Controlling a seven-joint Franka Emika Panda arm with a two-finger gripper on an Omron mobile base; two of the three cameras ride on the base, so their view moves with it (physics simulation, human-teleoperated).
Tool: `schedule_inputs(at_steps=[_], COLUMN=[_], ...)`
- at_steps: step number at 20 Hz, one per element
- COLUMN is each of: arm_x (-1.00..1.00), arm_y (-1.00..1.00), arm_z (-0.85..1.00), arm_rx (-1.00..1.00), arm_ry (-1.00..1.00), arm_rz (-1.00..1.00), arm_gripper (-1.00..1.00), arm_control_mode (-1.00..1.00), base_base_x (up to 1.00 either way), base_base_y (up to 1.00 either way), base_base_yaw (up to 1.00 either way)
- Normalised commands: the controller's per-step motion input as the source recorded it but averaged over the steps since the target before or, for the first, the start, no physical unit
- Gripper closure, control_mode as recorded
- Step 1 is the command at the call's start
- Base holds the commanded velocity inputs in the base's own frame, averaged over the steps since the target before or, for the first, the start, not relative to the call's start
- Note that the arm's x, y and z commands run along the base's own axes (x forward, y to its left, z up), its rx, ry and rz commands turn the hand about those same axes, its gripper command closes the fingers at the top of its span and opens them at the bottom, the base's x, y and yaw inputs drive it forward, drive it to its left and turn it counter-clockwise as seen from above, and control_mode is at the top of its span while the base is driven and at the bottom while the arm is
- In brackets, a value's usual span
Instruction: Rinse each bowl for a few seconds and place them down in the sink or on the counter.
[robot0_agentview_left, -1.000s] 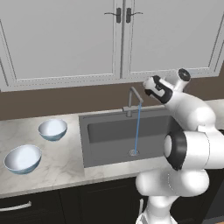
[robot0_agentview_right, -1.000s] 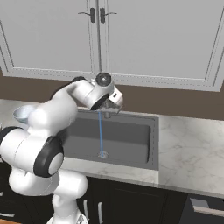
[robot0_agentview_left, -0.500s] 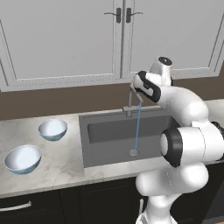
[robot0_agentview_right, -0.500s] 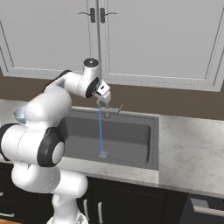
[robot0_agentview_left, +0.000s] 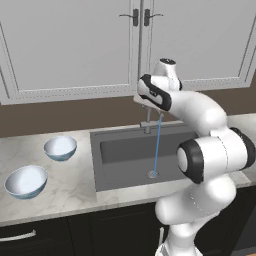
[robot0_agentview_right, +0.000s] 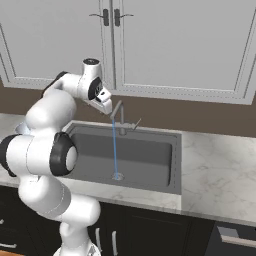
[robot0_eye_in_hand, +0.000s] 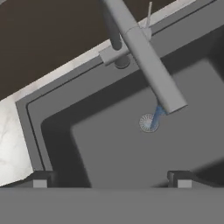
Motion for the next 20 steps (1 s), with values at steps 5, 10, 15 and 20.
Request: schedule_inputs(at_steps=[5, 10, 15, 20], arm_x=[0.00, 0.00, 0.00, 0.02], arm_y=[0.57, 0.52, 0.53, 0.58], arm_z=[-0.27, -0.35, -0.28, -0.20], arm_rx=[0.00, 0.00, 0.00, 0.00], arm_ry=[0.09, 0.07, 0.08, 0.03], arm_rz=[0.02, 0.02, 0.02, 0.00], arm_gripper=[-1.00, -1.00, -1.00, -1.00], arm_control_mode=[-1.00, -1.00, -1.00, -1.00], base_base_x=[0.00, 0.00, 0.00, 0.00], base_base_y=[0.00, 0.00, 0.00, 0.00], base_base_yaw=[0.00, 0.00, 0.00, 0.00])
